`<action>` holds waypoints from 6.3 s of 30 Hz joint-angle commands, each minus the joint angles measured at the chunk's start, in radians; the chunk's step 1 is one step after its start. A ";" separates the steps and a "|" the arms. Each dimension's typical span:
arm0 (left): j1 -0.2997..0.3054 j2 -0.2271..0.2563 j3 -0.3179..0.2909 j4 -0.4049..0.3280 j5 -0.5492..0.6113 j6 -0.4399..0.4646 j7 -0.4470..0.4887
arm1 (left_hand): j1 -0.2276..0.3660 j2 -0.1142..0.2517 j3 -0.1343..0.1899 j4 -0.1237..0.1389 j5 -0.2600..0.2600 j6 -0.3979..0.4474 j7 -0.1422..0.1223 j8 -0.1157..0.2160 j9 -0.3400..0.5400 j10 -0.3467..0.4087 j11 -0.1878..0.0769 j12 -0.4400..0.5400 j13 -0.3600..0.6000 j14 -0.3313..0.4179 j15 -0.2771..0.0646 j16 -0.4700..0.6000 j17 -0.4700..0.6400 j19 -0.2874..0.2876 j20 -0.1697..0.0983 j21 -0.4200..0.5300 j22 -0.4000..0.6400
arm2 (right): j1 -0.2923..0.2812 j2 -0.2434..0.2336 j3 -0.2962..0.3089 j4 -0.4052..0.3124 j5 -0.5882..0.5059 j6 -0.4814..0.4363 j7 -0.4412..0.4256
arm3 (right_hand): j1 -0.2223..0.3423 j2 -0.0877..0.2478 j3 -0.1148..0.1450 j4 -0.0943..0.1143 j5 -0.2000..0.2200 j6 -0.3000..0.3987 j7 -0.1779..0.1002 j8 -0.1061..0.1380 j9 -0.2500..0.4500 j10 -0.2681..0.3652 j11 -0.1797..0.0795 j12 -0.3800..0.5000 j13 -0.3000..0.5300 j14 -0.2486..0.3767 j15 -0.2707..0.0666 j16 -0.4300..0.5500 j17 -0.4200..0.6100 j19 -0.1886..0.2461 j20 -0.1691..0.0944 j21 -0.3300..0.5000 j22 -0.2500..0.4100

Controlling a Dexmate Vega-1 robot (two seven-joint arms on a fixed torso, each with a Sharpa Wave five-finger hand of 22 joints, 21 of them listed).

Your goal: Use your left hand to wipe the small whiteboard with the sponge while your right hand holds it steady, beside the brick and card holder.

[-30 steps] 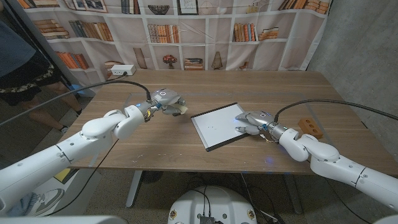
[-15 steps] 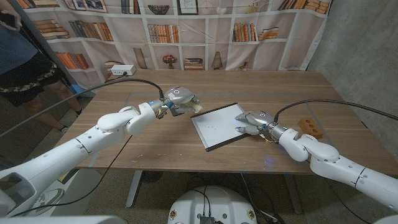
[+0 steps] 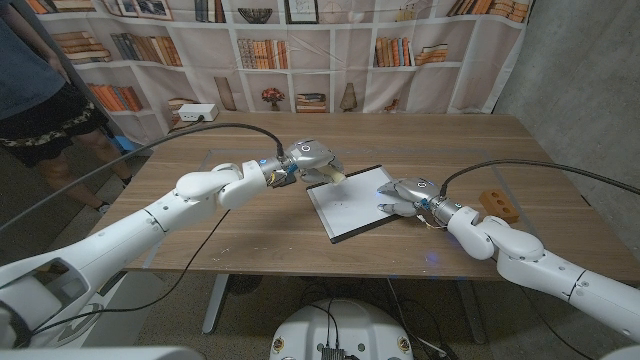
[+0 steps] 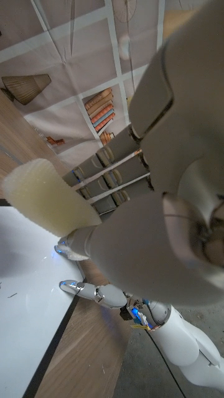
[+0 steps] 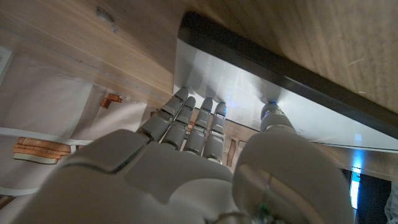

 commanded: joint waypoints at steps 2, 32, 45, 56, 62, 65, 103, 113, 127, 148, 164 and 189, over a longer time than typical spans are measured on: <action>-0.054 -0.049 0.058 0.073 0.023 -0.085 -0.014 | -0.005 0.003 0.005 0.008 0.002 -0.005 -0.010 -0.006 0.001 -0.008 0.003 -0.010 0.003 -0.016 -0.085 -0.008 0.001 -0.019 -0.007 -0.007 0.001 | -0.025 -0.010 0.001 -0.015 0.010 -0.024 0.003 | 0.001 -0.004 0.007 -0.002 -0.003 0.007 0.000 0.009 0.003 0.009 0.001 0.004 0.004 0.009 -0.079 0.002 0.002 0.012 -0.082 0.007 0.003; -0.057 -0.107 0.150 0.209 0.022 -0.071 -0.006 | -0.015 -0.002 0.006 0.014 0.003 -0.060 -0.010 -0.044 -0.004 -0.062 0.011 -0.036 -0.010 -0.067 -0.071 -0.018 0.000 -0.063 -0.002 -0.020 0.004 | -0.025 -0.007 -0.002 0.001 0.029 -0.009 -0.006 | -0.001 -0.002 0.008 -0.001 -0.006 0.009 0.001 0.005 0.003 0.010 0.002 0.002 0.004 0.012 -0.080 0.001 0.002 0.014 -0.082 0.007 0.003; -0.059 -0.091 0.158 0.189 0.001 -0.046 -0.073 | -0.029 -0.006 0.006 0.019 0.000 -0.132 0.001 -0.099 -0.004 -0.181 0.029 -0.049 -0.040 -0.248 -0.035 -0.043 -0.023 -0.272 0.021 -0.116 -0.005 | -0.028 -0.004 -0.001 0.008 0.040 -0.007 -0.017 | -0.002 -0.001 0.009 0.000 -0.008 0.011 0.000 0.004 0.003 0.011 0.000 0.001 0.004 0.014 -0.080 0.000 0.002 0.013 -0.082 0.006 0.003; -0.068 -0.047 0.135 0.106 0.005 -0.038 -0.158 | -0.054 -0.017 -0.004 0.029 -0.003 -0.182 -0.005 -0.128 -0.005 -0.245 0.032 -0.052 -0.053 -0.300 -0.027 -0.041 -0.031 -0.305 0.024 -0.142 -0.007 | -0.024 -0.001 -0.005 0.012 0.039 -0.003 -0.019 | -0.002 -0.001 0.009 0.000 -0.009 0.013 -0.001 0.003 0.003 0.013 0.001 0.000 0.004 0.014 -0.079 -0.001 0.002 0.013 -0.081 0.006 0.003; -0.077 -0.027 0.111 0.067 -0.013 -0.048 -0.217 | -0.078 -0.020 -0.012 0.041 -0.001 -0.221 -0.007 -0.148 -0.004 -0.293 0.038 -0.053 -0.061 -0.345 -0.016 -0.043 -0.034 -0.324 0.027 -0.157 -0.006 | -0.024 0.001 -0.006 0.011 0.037 -0.005 -0.020 | -0.003 0.000 0.010 0.000 -0.009 0.013 -0.001 0.002 0.003 0.013 -0.001 0.000 0.004 0.015 -0.080 -0.001 0.002 0.013 -0.081 0.005 0.003; -0.082 -0.020 0.103 0.050 -0.004 -0.045 -0.243 | -0.100 -0.029 -0.023 0.050 0.001 -0.243 -0.009 -0.158 -0.004 -0.319 0.039 -0.053 -0.066 -0.366 -0.017 -0.042 -0.035 -0.334 0.027 -0.166 -0.006 | -0.023 0.002 -0.007 0.013 0.036 -0.005 -0.022 | -0.003 -0.001 0.010 0.000 -0.010 0.014 -0.001 0.002 0.003 0.013 0.000 0.000 0.004 0.015 -0.079 -0.002 0.002 0.013 -0.080 0.005 0.003; 0.006 0.031 -0.002 -0.054 -0.054 0.005 -0.273 | -0.093 -0.001 -0.001 0.041 0.010 -0.227 0.002 -0.147 -0.002 -0.297 0.041 -0.012 -0.098 -0.324 -0.023 0.000 -0.041 -0.270 0.011 -0.157 0.002 | -0.016 -0.001 -0.008 0.013 0.033 -0.005 -0.015 | -0.005 0.000 0.011 0.000 -0.014 0.016 -0.003 -0.002 0.003 0.017 0.000 -0.003 0.004 0.016 -0.078 -0.003 0.002 0.013 -0.080 0.004 0.003; 0.052 0.041 -0.023 -0.045 -0.128 0.030 -0.296 | -0.089 -0.002 0.004 0.036 0.004 -0.200 0.000 -0.139 -0.004 -0.272 0.043 -0.008 -0.104 -0.294 -0.033 0.005 -0.044 -0.241 -0.008 -0.146 0.003 | -0.002 0.006 -0.015 0.019 0.026 0.004 -0.003 | -0.005 0.001 0.011 0.000 -0.014 0.017 -0.002 -0.003 0.003 0.016 -0.001 -0.004 0.004 0.017 -0.078 -0.003 0.002 0.013 -0.080 0.004 0.003; 0.020 0.028 0.002 -0.035 -0.118 0.047 -0.387 | -0.085 -0.003 0.011 0.031 0.000 -0.198 0.002 -0.141 -0.005 -0.267 0.041 -0.013 -0.110 -0.287 -0.032 -0.002 -0.049 -0.237 -0.011 -0.146 0.002 | 0.004 0.005 -0.014 0.015 0.024 0.003 0.008 | -0.007 0.001 0.012 0.001 -0.016 0.016 -0.003 -0.004 0.003 0.018 0.001 -0.004 0.004 0.018 -0.079 -0.003 0.002 0.014 -0.080 0.004 0.003; 0.015 0.041 0.007 -0.031 -0.146 0.039 -0.411 | -0.101 -0.007 0.010 0.037 -0.004 -0.202 0.005 -0.148 -0.006 -0.276 0.050 -0.023 -0.117 -0.301 -0.027 -0.015 -0.051 -0.253 -0.005 -0.154 0.002 | 0.005 0.001 -0.011 0.008 0.027 -0.006 0.024 | -0.009 0.002 0.012 0.002 -0.018 0.018 -0.002 -0.005 0.003 0.017 0.002 -0.007 0.004 0.019 -0.078 -0.004 0.002 0.014 -0.080 0.004 0.003; 0.068 0.085 -0.029 -0.088 -0.188 0.106 -0.485 | -0.108 -0.002 0.013 0.041 -0.005 -0.197 0.012 -0.149 -0.007 -0.272 0.051 -0.024 -0.120 -0.299 -0.023 -0.017 -0.051 -0.254 -0.004 -0.155 0.002 | 0.015 0.013 -0.012 0.029 0.038 0.005 0.012 | -0.011 0.003 0.013 0.002 -0.019 0.018 -0.002 -0.007 0.003 0.020 0.002 -0.007 0.004 0.018 -0.079 -0.004 0.002 0.014 -0.081 0.004 0.003; -0.175 -0.162 0.171 0.272 -0.050 -0.061 -0.317 | -0.110 0.000 0.018 0.040 -0.004 -0.201 0.011 -0.154 -0.008 -0.279 0.050 -0.029 -0.123 -0.305 -0.023 -0.022 -0.052 -0.260 -0.003 -0.159 0.001 | 0.032 0.014 -0.021 0.032 0.032 0.012 0.033 | -0.012 0.004 0.014 0.002 -0.022 0.020 -0.001 -0.008 0.003 0.020 0.002 -0.009 0.004 0.018 -0.078 -0.005 0.002 0.015 -0.081 0.003 0.003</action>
